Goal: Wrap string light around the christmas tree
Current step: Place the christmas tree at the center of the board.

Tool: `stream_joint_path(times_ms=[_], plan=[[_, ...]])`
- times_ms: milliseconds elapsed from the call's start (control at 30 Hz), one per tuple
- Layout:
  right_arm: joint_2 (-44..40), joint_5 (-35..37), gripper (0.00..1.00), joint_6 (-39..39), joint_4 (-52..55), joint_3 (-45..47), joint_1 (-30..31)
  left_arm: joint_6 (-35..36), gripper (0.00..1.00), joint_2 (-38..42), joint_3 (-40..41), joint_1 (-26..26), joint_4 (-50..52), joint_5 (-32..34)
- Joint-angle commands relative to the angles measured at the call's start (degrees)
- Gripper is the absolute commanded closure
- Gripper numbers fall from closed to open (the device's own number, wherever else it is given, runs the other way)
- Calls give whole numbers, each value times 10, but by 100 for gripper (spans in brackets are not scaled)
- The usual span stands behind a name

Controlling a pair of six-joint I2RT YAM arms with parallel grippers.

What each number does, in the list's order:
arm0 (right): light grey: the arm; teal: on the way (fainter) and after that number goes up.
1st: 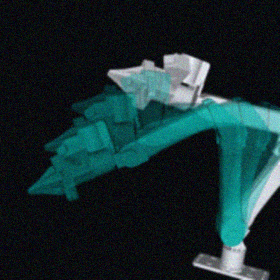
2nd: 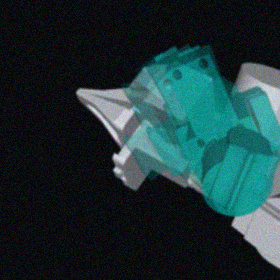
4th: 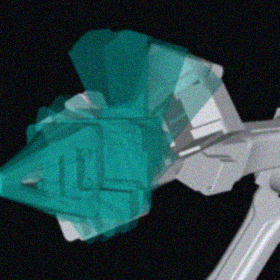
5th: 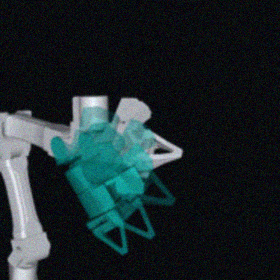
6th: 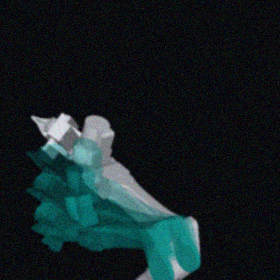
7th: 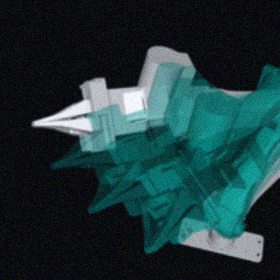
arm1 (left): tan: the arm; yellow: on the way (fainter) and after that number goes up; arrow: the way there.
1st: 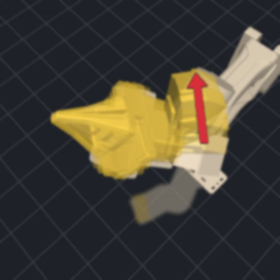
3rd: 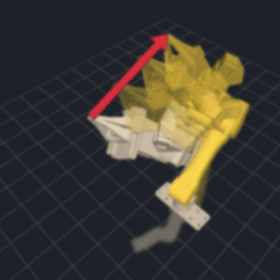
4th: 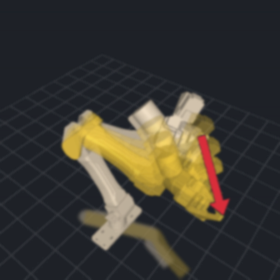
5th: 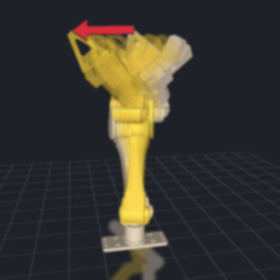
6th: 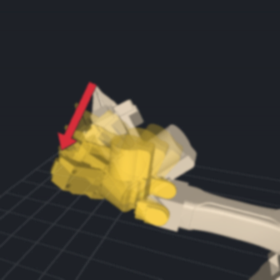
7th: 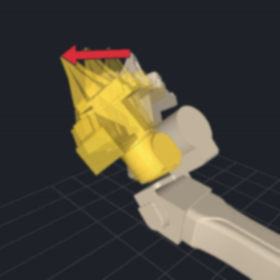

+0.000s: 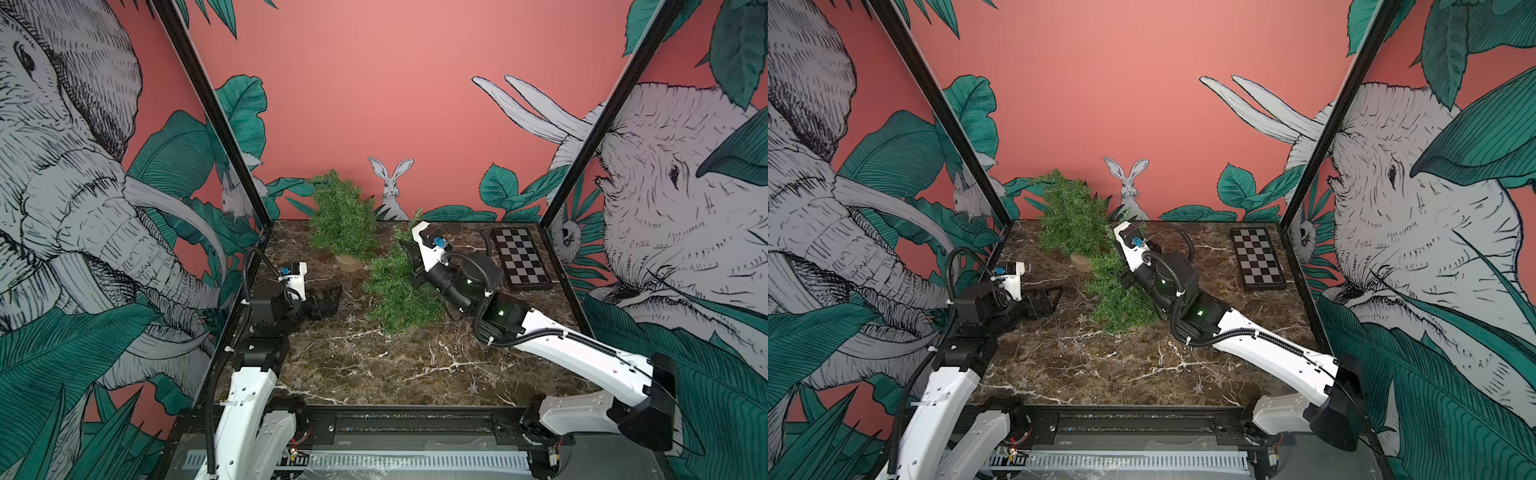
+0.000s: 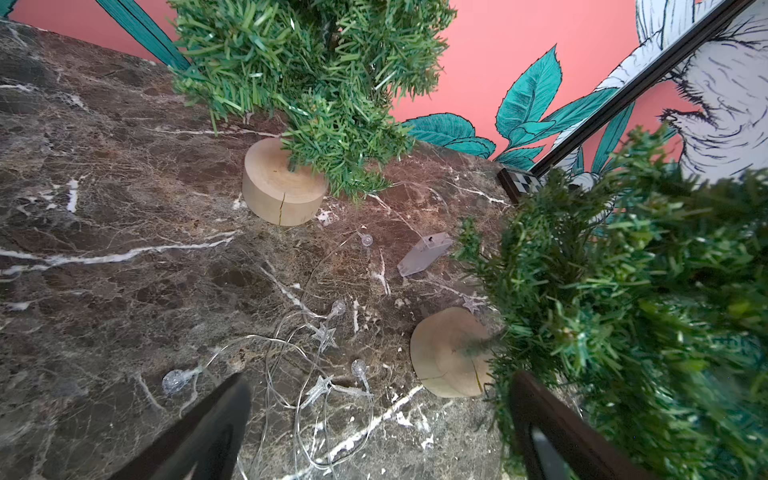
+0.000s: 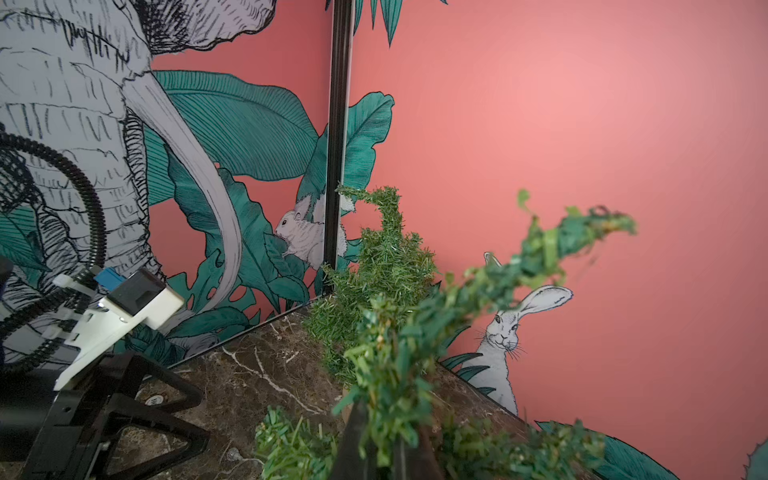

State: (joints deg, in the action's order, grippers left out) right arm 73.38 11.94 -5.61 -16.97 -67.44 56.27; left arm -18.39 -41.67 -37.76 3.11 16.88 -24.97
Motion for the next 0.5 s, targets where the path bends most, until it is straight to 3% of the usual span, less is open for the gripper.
stream_joint_path(times_ms=[0, 67, 167, 333, 467], plan=[[-28, 26, 77, 2, -34, 6, 3, 0, 2, 2, -12, 1, 3, -1], [-36, 34, 56, -4, -17, 6, 3, -1, 2, 3, -12, 1, 3, 0], [-52, 44, 41, -11, 12, -2, 3, -1, 2, 3, -12, 1, 3, -1], [-88, 77, 27, -21, 98, -36, 3, -1, 2, 4, -12, 1, 4, 0], [-126, 106, 22, -17, 194, -70, 3, -1, 2, 3, -12, 1, 4, 0]])
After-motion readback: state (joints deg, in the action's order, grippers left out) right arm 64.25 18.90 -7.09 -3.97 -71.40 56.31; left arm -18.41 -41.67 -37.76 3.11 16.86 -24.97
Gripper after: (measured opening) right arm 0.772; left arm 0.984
